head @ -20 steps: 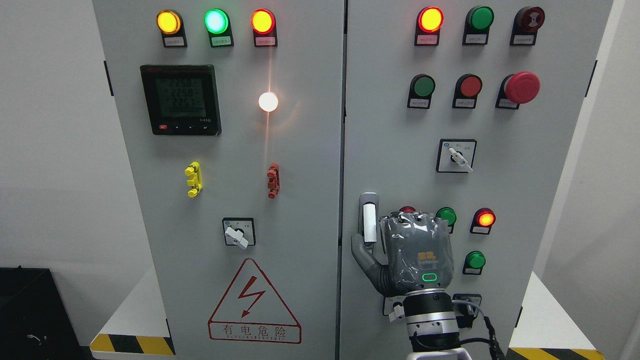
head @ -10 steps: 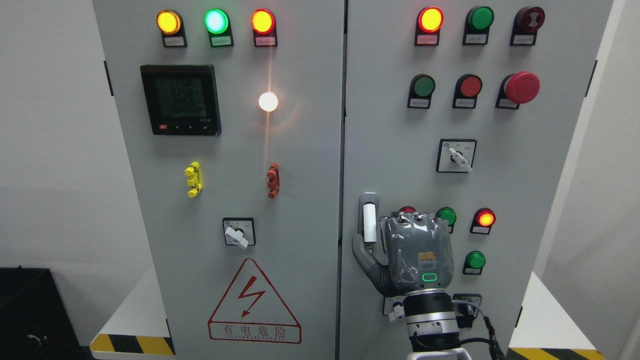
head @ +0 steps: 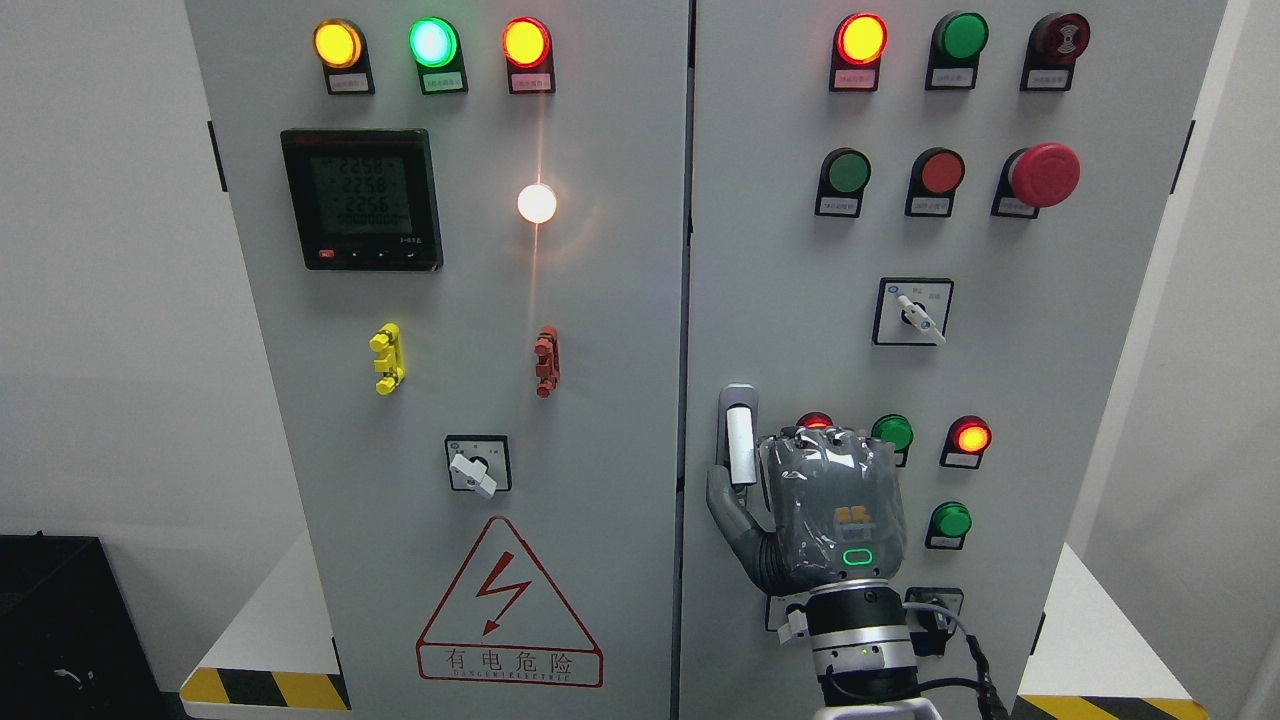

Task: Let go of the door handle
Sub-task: 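Close the right hand fingers around the silver handle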

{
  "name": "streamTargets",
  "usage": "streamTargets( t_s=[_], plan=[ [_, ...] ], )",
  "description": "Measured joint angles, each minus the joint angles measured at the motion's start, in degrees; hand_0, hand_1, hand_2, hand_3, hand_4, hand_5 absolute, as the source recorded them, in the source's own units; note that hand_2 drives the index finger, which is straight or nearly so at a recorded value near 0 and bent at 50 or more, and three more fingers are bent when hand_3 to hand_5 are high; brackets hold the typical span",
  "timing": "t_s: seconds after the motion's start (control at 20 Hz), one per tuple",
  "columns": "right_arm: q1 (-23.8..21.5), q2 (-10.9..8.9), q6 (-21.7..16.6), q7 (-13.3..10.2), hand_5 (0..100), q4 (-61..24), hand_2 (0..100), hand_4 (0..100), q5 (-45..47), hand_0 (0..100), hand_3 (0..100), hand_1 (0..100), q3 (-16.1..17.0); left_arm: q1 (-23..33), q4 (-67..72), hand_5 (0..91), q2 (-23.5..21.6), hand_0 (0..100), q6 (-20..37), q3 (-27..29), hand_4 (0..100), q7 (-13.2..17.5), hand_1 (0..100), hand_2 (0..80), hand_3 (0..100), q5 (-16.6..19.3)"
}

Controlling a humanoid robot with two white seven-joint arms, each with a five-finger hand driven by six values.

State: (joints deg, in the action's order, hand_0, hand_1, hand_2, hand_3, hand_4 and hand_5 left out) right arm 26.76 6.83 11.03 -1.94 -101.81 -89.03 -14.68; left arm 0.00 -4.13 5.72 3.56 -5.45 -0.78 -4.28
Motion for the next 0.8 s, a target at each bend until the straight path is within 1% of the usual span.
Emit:
streamTargets(
  t_s=[0.5, 0.8],
  plan=[
    [-0.2, -0.05, 0.4, 0.1, 100, -0.1, 98, 100, 0.0, 56, 100, 41, 0.1, 0.0, 0.0, 0.0, 0.0, 12, 0.0, 0.0, 0, 0.0, 56, 0.0, 0, 0.0],
    [-0.2, -0.10, 0.9, 0.1, 100, -0.1, 98, 100, 0.0, 50, 100, 42, 0.1, 0.0, 0.0, 0.0, 0.0, 12, 0.0, 0.0, 0, 0.0, 56, 0.0, 0, 0.0]
  ],
)
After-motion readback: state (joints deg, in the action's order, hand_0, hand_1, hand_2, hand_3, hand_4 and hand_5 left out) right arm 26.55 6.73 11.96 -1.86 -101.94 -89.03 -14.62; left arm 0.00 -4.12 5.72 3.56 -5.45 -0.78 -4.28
